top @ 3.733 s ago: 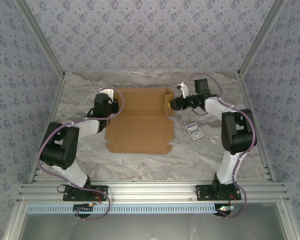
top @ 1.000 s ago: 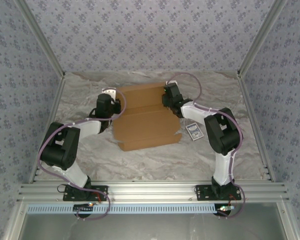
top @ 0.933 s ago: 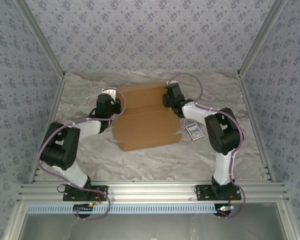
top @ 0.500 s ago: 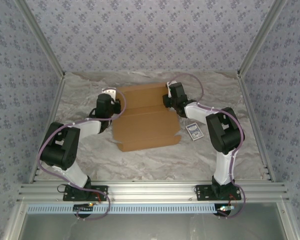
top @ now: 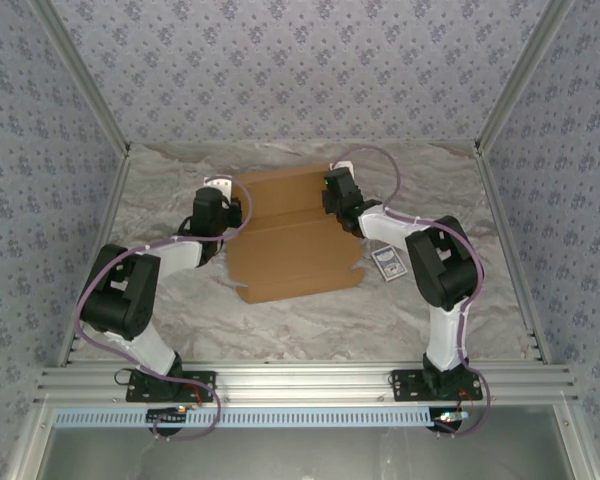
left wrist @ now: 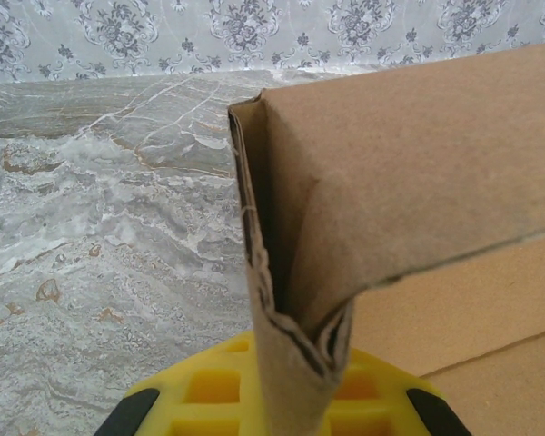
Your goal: Fold the paper box
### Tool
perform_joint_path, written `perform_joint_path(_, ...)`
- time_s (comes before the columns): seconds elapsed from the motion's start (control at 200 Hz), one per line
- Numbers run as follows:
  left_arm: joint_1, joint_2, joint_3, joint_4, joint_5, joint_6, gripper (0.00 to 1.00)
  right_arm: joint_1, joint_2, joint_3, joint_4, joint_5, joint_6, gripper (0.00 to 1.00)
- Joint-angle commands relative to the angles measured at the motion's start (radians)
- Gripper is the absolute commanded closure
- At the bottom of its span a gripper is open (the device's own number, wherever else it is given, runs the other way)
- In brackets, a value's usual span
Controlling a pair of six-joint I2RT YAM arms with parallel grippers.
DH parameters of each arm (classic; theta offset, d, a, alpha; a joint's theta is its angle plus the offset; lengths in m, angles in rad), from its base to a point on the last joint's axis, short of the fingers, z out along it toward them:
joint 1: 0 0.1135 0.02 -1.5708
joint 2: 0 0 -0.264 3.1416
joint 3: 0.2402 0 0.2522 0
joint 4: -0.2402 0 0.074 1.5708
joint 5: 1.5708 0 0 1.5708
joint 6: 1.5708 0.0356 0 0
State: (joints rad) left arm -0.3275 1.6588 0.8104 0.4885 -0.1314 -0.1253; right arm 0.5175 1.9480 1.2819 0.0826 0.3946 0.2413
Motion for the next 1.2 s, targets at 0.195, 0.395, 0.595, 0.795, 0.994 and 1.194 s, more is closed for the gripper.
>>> perform_joint_path(0.195, -0.002, -0.011, 0.022, 0.017, 0.027, 0.003, 1.0, 0.009, 0.04, 0.05, -0.102, 0.163, 0.038, 0.77)
perform_joint_path(0.395, -0.002, -0.013, 0.023, 0.015, 0.025, 0.005, 1.0, 0.004, 0.0, -0.007, -0.007, -0.013, -0.019, 0.64)
perform_joint_path(0.595, -0.003, -0.01, 0.023, 0.016, 0.024, 0.002, 1.0, -0.002, -0.071, -0.078, 0.049, -0.146, -0.06, 0.5)
perform_joint_path(0.795, -0.003, -0.007, 0.024, 0.018, 0.023, 0.0, 1.0, 0.001, -0.14, -0.159, 0.072, -0.211, -0.094, 0.35)
perform_joint_path(0.994, -0.003, -0.004, 0.015, 0.045, 0.015, -0.003, 1.0, -0.004, -0.273, -0.233, 0.054, -0.219, -0.124, 0.28)
perform_joint_path(1.194, -0.002, 0.005, 0.018, 0.064, 0.006, -0.011, 1.0, -0.02, -0.409, -0.25, -0.021, -0.287, -0.162, 0.21)
